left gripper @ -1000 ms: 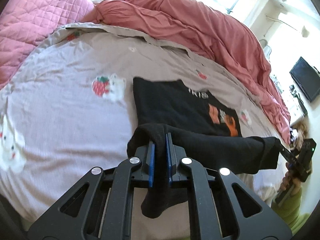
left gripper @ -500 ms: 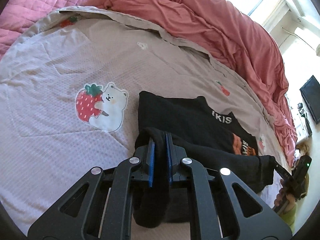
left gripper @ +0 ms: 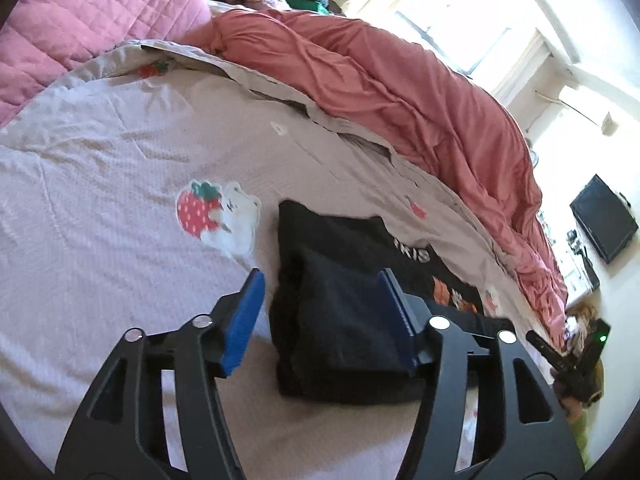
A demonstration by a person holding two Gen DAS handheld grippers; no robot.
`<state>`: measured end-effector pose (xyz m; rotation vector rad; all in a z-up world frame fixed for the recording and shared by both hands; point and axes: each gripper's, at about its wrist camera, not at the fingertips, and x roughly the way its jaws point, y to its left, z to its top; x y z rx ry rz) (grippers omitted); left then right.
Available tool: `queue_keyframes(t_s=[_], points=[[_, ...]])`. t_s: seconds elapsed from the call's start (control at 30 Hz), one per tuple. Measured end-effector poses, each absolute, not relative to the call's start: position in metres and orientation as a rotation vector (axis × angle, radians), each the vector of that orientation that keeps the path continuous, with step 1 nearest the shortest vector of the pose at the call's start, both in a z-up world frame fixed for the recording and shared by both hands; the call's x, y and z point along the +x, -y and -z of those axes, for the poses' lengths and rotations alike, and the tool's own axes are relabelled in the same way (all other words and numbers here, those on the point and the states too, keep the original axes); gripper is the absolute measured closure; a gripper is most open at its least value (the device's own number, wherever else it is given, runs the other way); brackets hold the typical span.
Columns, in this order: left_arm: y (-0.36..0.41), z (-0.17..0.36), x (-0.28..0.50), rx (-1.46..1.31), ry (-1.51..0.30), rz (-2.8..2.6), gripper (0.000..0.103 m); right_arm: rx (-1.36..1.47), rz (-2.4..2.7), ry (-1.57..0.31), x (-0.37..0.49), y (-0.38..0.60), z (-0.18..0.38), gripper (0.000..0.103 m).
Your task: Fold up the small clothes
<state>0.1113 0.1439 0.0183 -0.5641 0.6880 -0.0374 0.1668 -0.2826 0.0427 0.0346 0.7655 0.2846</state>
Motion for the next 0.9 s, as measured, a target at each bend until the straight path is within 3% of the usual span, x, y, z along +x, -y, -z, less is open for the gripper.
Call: queue_keyframes(t_s=[0.27,0.67,0.77,0.83,0.9], points=[[-0.119,-0.001,0.091,-0.515,-0.760,0.033,0.036,-0.338,-0.399,-0.730,0.117,0.208,-0.022,0.039],[-0.098,0.007,0.097,-0.430,-0.774,0.072,0.036,-0.644,-0.359,-0.730,0.137,0.164,0.022,0.032],[-0.091,0.007,0.101,-0.394,-0.771,0.085,0.036,-0.606,-0.366,-0.735,0.148,0.167,0.019,0.036],[-0.089,0.009,0.105,-0.383,-0.777,0.078,0.036,-0.558,-0.390,-0.737,0.152,0.168,0.011,0.047],[-0.092,0.009,0.106,-0.405,-0.763,0.081,0.040,-0.496,-0.421,-0.748,0.158,0.173,0.005,0.050]])
